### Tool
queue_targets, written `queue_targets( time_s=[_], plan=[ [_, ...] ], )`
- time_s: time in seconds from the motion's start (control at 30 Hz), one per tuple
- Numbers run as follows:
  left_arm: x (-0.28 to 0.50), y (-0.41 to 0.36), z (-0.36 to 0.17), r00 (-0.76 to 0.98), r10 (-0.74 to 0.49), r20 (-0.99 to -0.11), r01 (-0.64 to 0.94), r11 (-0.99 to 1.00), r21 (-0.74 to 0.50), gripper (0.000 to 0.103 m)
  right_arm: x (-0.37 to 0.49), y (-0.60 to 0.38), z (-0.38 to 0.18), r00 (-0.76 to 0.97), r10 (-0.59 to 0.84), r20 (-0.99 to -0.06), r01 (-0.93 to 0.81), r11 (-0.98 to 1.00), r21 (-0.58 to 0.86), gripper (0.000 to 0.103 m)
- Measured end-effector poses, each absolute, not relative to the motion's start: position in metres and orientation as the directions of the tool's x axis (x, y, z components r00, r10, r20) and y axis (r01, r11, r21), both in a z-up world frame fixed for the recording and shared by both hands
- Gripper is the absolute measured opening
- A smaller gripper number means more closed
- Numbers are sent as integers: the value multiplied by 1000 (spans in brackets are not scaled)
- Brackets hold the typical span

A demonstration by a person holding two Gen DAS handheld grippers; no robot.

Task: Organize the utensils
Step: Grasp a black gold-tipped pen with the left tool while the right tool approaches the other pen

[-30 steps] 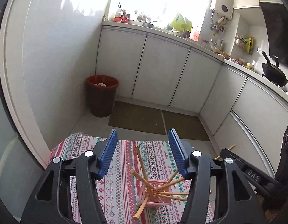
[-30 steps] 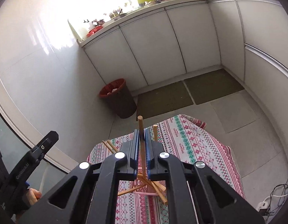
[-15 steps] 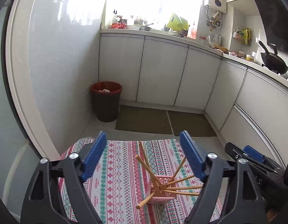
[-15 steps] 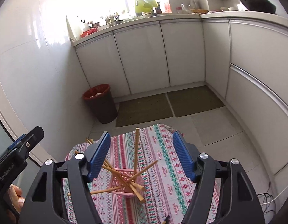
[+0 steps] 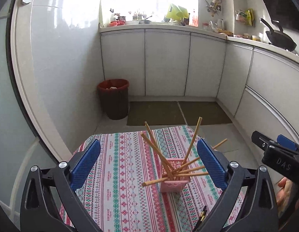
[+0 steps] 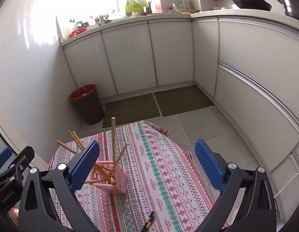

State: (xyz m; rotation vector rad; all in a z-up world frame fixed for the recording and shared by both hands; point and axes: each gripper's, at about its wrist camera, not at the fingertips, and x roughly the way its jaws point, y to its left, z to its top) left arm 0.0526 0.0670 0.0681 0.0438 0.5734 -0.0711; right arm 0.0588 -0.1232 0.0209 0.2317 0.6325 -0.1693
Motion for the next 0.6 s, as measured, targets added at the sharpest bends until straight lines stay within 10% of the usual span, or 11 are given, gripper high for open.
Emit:
queue_targets(
  time_s=[0.6],
  plan=[
    [30, 26, 22, 770, -71, -634, 192, 974, 123, 96, 12, -174, -66, 596, -59, -801, 326, 929, 174, 96]
  ],
)
